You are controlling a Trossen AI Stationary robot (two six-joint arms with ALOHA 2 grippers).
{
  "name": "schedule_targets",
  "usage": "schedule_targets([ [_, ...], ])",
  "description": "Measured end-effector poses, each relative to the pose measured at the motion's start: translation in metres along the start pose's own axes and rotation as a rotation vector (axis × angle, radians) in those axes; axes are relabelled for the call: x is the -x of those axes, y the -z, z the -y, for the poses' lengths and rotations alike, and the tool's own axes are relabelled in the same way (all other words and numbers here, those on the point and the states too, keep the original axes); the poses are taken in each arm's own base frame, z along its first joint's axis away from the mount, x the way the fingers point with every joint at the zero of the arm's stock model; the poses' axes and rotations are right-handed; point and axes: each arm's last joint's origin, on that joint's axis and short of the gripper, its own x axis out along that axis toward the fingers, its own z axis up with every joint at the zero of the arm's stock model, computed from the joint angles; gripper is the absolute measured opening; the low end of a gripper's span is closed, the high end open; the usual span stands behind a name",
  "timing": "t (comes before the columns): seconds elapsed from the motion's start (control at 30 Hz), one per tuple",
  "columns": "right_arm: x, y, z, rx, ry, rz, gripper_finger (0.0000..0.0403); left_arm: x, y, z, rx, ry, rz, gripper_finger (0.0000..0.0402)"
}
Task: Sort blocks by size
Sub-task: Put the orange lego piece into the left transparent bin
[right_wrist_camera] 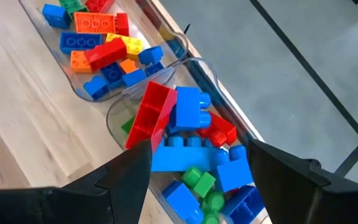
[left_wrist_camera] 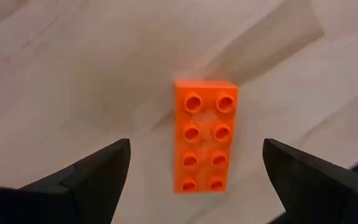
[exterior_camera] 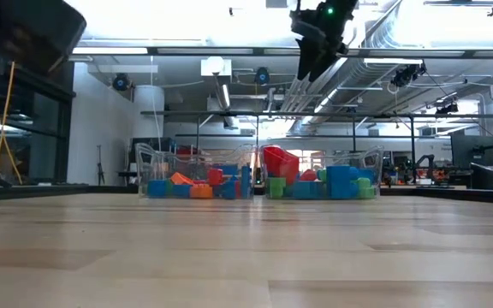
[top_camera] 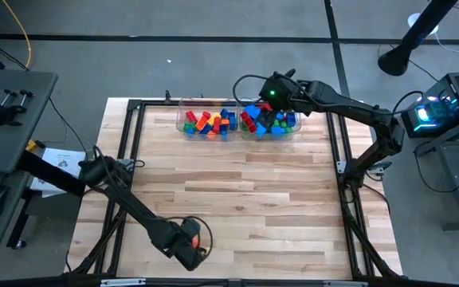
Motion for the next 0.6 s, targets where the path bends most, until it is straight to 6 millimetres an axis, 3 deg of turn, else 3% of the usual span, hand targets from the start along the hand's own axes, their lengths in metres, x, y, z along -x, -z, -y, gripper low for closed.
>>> schedule_targets([
  [0.17, 0.000, 0.003, 0.000, 0.008, 0.000, -0.026, 0.0259, -0.016, 0.000, 0.000, -0.007, -0.049, 0.001, 0.0346],
  [0.27, 0.000, 0.004, 0.000, 0.012, 0.000, -0.037, 0.0259, -0.023, 0.000, -0.001, -0.019, -0.076, -0.016, 0.0317],
  [0.37, 0.004, 0.005, 0.001, 0.011, -0.002, -0.035, 0.0259, -0.026, 0.000, -0.003, -0.026, -0.104, -0.021, 0.0252],
  [0.53, 0.023, 0.008, 0.007, -0.039, -0.007, 0.004, 0.0259, -0.016, -0.005, -0.009, -0.044, -0.138, 0.037, 0.0092],
  [0.6, 0.035, 0.011, 0.009, -0.073, -0.013, 0.026, 0.0259, -0.009, -0.011, -0.013, -0.075, -0.164, 0.084, 0.0090],
])
